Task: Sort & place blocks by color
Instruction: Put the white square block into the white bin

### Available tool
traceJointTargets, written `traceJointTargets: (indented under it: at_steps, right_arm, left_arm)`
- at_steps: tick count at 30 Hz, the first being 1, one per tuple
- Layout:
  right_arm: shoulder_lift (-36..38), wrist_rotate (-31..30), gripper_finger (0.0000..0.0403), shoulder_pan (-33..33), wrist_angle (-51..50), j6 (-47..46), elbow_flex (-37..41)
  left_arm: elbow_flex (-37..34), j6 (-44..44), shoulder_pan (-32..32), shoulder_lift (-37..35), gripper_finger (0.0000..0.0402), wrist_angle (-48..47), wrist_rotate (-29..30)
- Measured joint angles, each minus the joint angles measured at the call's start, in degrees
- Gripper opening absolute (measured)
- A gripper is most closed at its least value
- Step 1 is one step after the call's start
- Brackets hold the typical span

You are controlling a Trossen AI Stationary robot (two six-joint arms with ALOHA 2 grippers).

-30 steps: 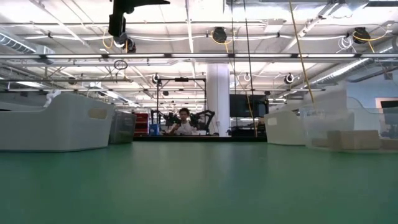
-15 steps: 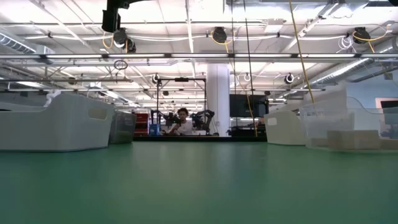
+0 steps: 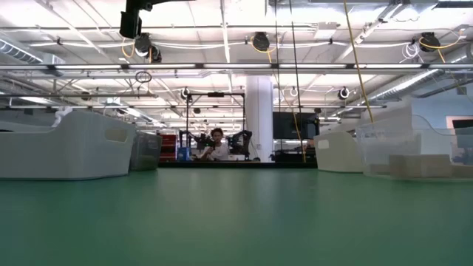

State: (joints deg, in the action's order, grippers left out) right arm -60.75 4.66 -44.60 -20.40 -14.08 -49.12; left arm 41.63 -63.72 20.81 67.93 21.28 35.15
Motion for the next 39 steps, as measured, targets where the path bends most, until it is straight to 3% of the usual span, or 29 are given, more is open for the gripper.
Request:
traceJointTargets:
  at_steps: [8, 22, 39]
  right_arm:
    - [-3.4, -0.4, 0.0215, 0.0, -0.9, 13.5, 0.0]
    - [-18.3, -0.4, 0.0215, -4.3, -0.1, 29.5, 0.0]
    - [-28.1, -0.3, 0.021, -4.3, 4.3, 33.0, 0.1]
  left_arm:
    - [0.0, -0.5, 0.1, 0.0, 0.0136, 0.0, 0.0]
    - [0.0, -1.6, 2.3, 0.5, 0.0136, -0.2, -0.1]
    - [0.0, -0.5, 2.9, 0.5, 0.0136, -0.8, 1.0]
